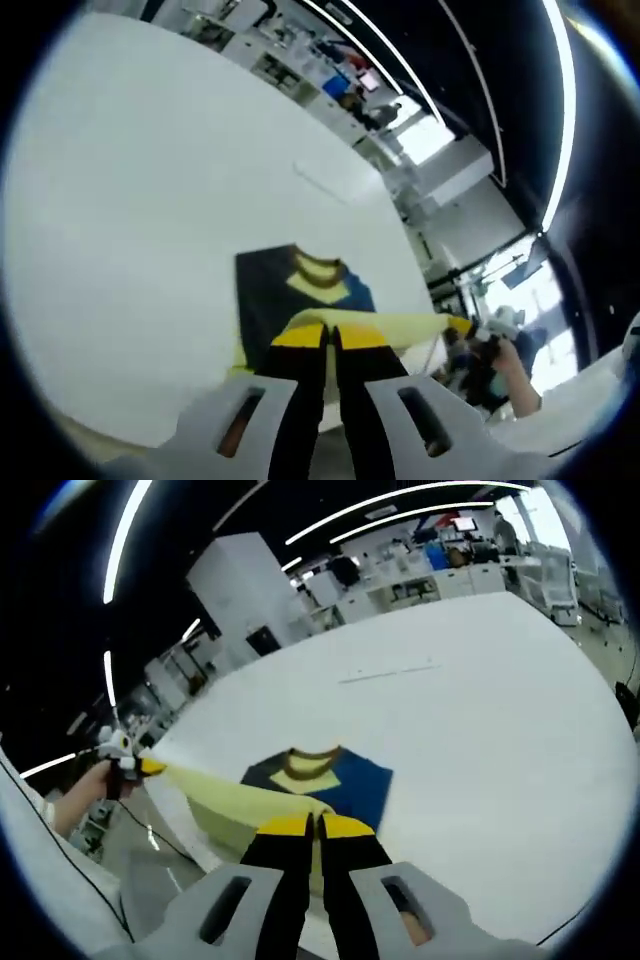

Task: Fold the garment on the visible template until the final outline fits inside the template.

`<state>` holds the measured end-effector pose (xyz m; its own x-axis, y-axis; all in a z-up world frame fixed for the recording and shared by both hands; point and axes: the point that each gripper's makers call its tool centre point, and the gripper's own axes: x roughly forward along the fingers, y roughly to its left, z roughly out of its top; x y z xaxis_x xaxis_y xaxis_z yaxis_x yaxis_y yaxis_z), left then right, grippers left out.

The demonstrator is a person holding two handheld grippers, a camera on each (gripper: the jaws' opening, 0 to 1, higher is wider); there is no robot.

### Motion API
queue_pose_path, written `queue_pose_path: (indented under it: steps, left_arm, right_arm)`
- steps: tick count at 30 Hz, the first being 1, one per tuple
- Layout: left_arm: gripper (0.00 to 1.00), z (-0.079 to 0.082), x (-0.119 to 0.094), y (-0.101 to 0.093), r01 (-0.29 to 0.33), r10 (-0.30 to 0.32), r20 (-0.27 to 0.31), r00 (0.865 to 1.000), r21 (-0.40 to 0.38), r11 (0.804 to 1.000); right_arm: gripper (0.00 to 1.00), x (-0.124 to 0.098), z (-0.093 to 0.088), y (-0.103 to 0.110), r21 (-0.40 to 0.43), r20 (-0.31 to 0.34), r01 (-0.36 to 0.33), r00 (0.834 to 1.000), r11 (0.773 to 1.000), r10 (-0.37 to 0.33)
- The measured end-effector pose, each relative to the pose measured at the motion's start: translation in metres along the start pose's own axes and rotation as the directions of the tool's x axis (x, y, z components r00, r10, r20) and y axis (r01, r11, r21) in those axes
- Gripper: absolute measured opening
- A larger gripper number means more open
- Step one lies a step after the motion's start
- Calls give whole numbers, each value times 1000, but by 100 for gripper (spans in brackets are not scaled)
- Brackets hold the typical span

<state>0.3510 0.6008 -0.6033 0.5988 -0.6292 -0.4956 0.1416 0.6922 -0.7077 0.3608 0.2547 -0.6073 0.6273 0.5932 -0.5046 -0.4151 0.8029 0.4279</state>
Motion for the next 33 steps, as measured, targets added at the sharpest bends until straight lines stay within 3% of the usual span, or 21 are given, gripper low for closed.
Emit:
queue_pose_path:
  steps: [13,21,33]
  left_arm:
    - [0,14,20,13,-17,17,-8,1000,-8,1000]
    - [0,23,36,21,-26,26,-3,1000,-21,999]
    - [0,21,56,42,-65,64,-21,998,-47,997]
  right_arm:
    - [3,23,13,-14,0,-8,7,1000,1000,-7]
    - [3,36,12,-27,19,-21,23,1000,1000,-22]
    - [3,62,2,-44,49,-56,36,998,998,-33]
